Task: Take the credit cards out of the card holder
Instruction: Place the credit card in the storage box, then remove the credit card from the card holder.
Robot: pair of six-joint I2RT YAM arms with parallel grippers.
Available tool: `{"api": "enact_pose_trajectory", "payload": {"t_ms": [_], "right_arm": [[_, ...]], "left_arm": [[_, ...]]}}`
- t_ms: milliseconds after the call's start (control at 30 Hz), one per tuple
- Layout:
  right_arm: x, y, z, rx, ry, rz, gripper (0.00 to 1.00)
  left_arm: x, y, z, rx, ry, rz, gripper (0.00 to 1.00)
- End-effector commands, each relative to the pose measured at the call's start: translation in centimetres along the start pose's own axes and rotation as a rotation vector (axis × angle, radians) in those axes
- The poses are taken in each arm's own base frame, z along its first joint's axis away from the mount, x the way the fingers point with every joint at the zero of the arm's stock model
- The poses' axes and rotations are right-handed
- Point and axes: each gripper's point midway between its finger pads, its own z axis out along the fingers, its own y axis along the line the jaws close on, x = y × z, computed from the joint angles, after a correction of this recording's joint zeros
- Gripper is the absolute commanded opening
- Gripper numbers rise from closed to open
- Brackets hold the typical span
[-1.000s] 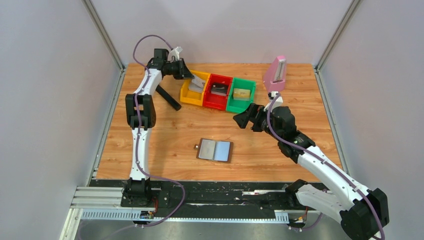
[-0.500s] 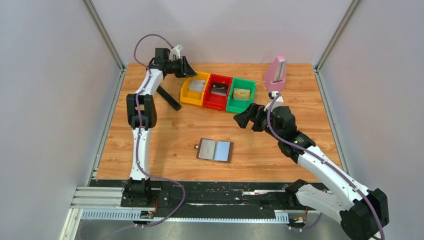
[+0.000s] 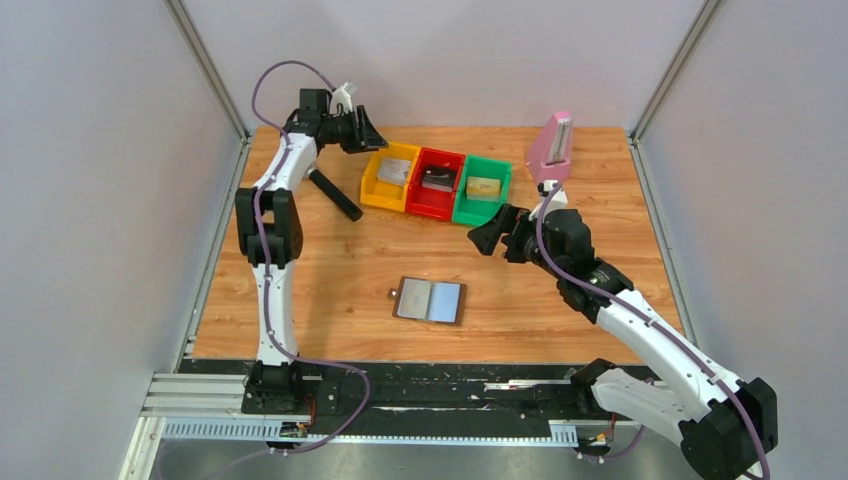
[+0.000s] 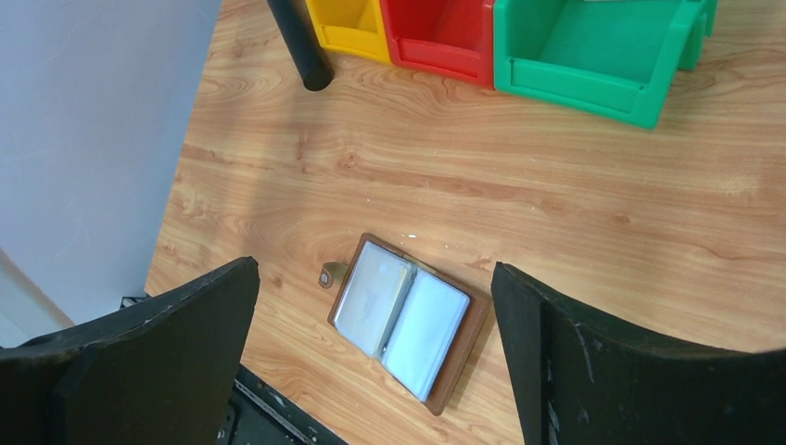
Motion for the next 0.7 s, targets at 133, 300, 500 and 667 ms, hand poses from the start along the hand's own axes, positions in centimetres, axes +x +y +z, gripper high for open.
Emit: {"api": "enact_pose_trajectory", "payload": {"t_ms": [133,300,500,667], "right_arm": [[0.3,1.2,-1.3,-0.023,0.057,0.056,0.98],[2.0,1.4,-1.7,-0.046,0.128,0.080,0.96],[4.2,1.3,-2.3,-0.052,0.218,0.103,0.92],[5.3,1.0,-2.9,-0.053,0.233,0.130,0.90]], "left_arm": [[-2.4,-8.9,-8.2,0.004,-0.090,0.015,0.51],[4.1,-9.9,-9.1,-0.040,-0.001,-0.084,0.52],[13.9,-10.1,-9.8,-0.154,0.170,-0.104,0.52],[20.2,-10.1,-10.6,-0.168,0.248,-0.111,0.54]]}}
